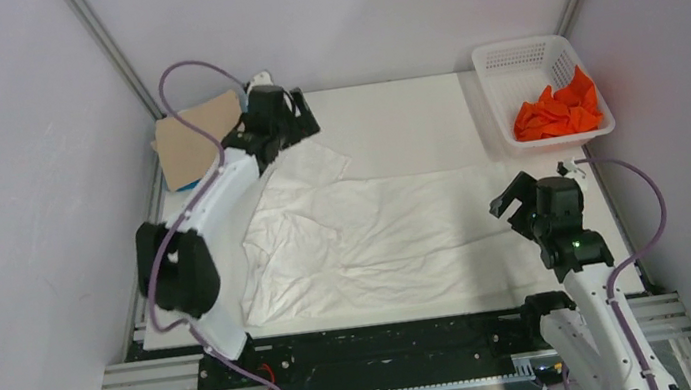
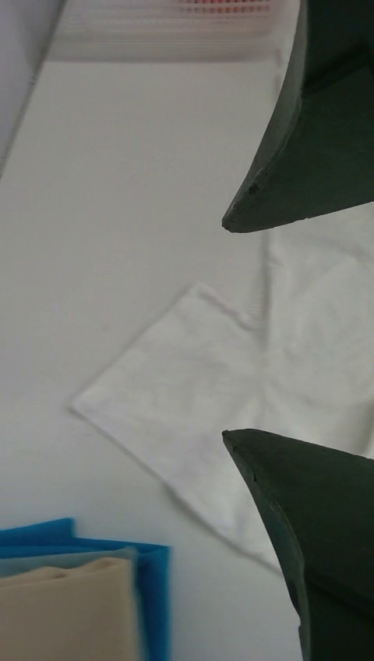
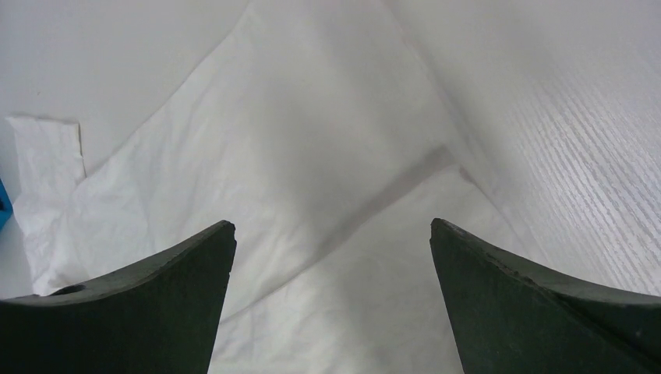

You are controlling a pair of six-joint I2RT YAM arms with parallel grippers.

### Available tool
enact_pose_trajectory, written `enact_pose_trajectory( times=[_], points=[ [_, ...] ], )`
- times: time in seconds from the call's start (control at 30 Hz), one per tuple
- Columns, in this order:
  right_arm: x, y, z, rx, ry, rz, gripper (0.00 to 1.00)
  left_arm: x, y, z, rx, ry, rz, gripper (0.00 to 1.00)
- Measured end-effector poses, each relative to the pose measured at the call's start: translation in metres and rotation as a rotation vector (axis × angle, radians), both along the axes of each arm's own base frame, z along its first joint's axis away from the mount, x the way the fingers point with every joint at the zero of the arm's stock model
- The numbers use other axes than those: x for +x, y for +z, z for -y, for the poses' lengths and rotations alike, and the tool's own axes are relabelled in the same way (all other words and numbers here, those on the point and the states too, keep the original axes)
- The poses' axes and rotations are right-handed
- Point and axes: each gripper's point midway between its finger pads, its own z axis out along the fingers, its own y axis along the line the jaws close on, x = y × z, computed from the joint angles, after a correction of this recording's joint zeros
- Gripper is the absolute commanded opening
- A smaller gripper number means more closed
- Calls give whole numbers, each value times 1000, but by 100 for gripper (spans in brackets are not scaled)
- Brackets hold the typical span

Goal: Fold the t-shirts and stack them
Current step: Fold the flattened tshirt in 1/3 of the way, then grab the side of the flattened tshirt furthest away from the robot with both arms

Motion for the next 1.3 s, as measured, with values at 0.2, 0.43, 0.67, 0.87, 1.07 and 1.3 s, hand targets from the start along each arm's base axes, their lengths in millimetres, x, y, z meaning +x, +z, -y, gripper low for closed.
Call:
enact_pose_trajectory(
  times=[0.2, 0.43, 0.67, 0.87, 1.07, 1.3],
  points=[
    [2, -9, 0, -5, 18, -40, 99, 105, -22, -8, -1, -40, 28, 100],
    [3, -24, -7, 7, 64, -109, 99, 148, -104, -13, 103, -16, -74, 100],
    [5, -30, -7, 28, 69, -134, 99, 174, -116, -12, 49, 34, -77, 100],
    [5, -29, -9, 34, 86, -129, 99, 179, -132, -17, -110, 91, -135, 100],
    [5, -24, -9, 31, 88, -110, 99, 178, -151, -25, -185, 153, -192, 100],
    [5, -24, -8, 27, 89, -106, 100, 167, -152, -10, -228, 108, -217, 98]
  ],
)
